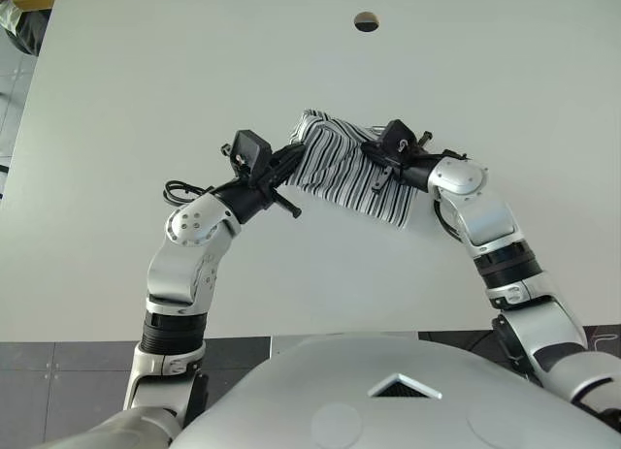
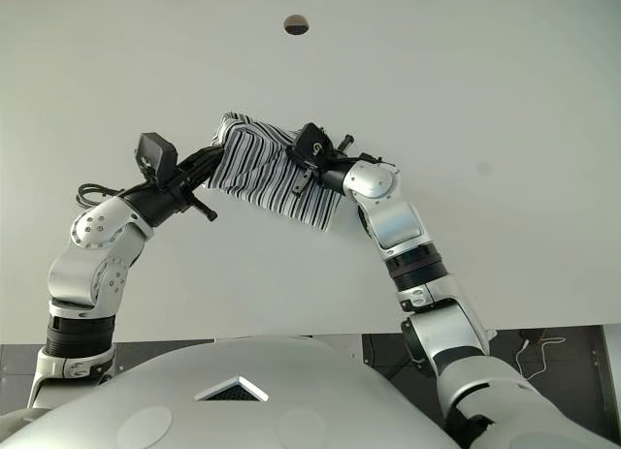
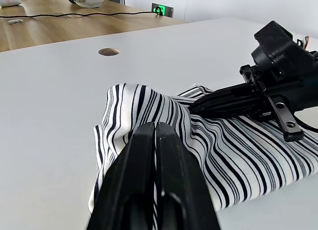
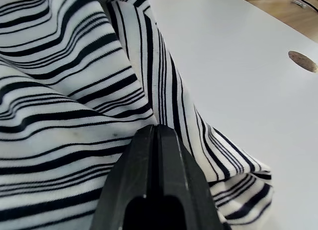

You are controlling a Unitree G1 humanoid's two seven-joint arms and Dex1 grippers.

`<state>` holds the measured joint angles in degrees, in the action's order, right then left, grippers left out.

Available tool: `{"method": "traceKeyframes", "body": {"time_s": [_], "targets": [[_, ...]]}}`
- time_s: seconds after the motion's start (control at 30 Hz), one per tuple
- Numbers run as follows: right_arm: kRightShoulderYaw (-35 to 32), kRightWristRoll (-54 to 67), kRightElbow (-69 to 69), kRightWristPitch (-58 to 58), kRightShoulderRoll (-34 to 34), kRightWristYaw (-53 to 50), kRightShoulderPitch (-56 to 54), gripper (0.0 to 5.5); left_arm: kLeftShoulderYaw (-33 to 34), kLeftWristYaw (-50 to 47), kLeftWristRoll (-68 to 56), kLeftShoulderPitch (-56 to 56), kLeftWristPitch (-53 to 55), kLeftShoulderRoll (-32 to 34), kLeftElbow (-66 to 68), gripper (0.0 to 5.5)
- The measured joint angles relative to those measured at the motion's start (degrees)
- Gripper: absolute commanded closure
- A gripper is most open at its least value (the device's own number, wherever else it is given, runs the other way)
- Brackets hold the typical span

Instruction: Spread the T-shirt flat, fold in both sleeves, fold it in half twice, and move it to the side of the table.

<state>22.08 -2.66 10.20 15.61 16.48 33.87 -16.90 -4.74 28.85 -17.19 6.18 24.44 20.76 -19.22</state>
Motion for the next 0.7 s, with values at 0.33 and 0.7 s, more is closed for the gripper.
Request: {"method": "traceKeyframes", "body": {"time_s": [0.33, 0.7], "targets": [[-23.37, 2.07, 7.52, 9.57, 8.37, -13.78, 0.67, 5.4, 0.46, -0.56, 0.6, 0.42, -0.23, 0.19, -2.25, 5.38], [-44.09, 7.39, 11.5, 8.77, 11.59, -27.42, 9.17, 5.4, 2.15, -0.6, 0.58, 0.42, -0.31, 0.59, -2.97, 5.38]]}}
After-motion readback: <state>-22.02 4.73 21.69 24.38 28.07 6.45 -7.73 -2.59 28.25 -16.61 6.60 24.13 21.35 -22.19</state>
